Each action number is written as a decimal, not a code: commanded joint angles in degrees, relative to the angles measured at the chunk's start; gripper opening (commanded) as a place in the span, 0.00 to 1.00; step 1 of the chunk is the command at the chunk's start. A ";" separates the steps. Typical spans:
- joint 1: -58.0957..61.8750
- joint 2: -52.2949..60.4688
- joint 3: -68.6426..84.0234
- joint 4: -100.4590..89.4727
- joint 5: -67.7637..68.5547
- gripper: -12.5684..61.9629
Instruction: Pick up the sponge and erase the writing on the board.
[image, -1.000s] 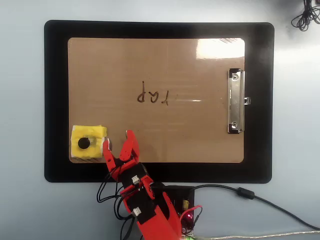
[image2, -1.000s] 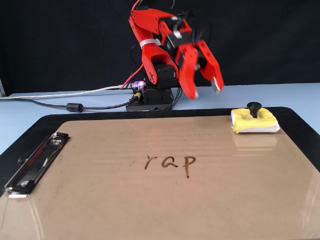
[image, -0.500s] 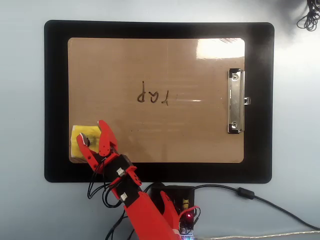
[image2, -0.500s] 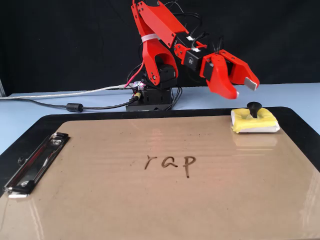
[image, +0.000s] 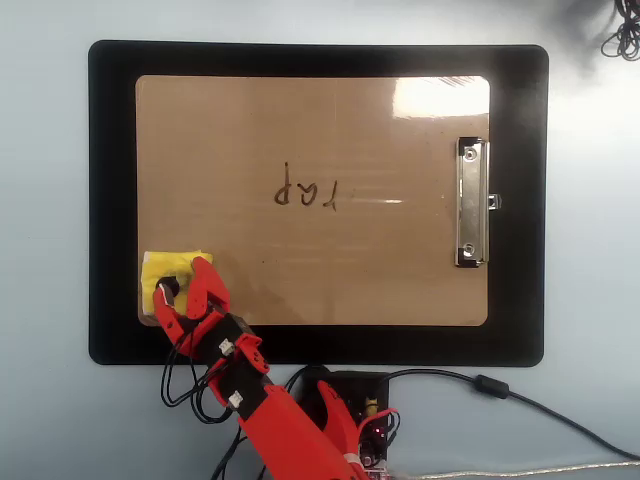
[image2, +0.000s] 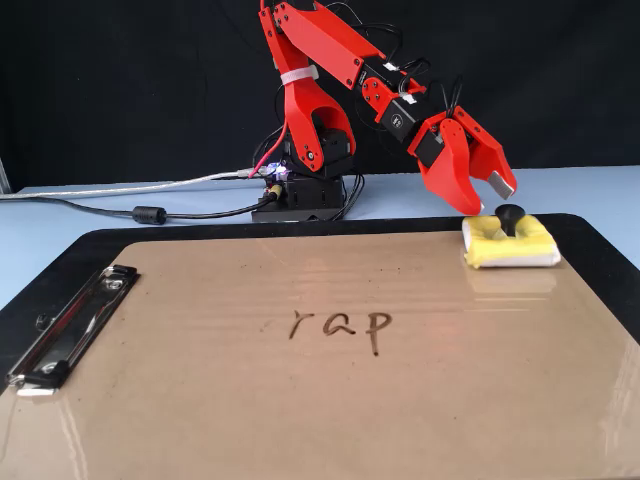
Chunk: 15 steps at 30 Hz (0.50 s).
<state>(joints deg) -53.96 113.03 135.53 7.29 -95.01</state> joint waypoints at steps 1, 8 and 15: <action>-0.70 1.05 -3.78 -1.58 -0.97 0.61; -1.32 -6.94 -3.69 -20.74 0.53 0.58; -2.11 -15.03 -3.08 -29.79 2.11 0.58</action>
<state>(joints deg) -55.28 97.03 133.86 -17.58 -93.78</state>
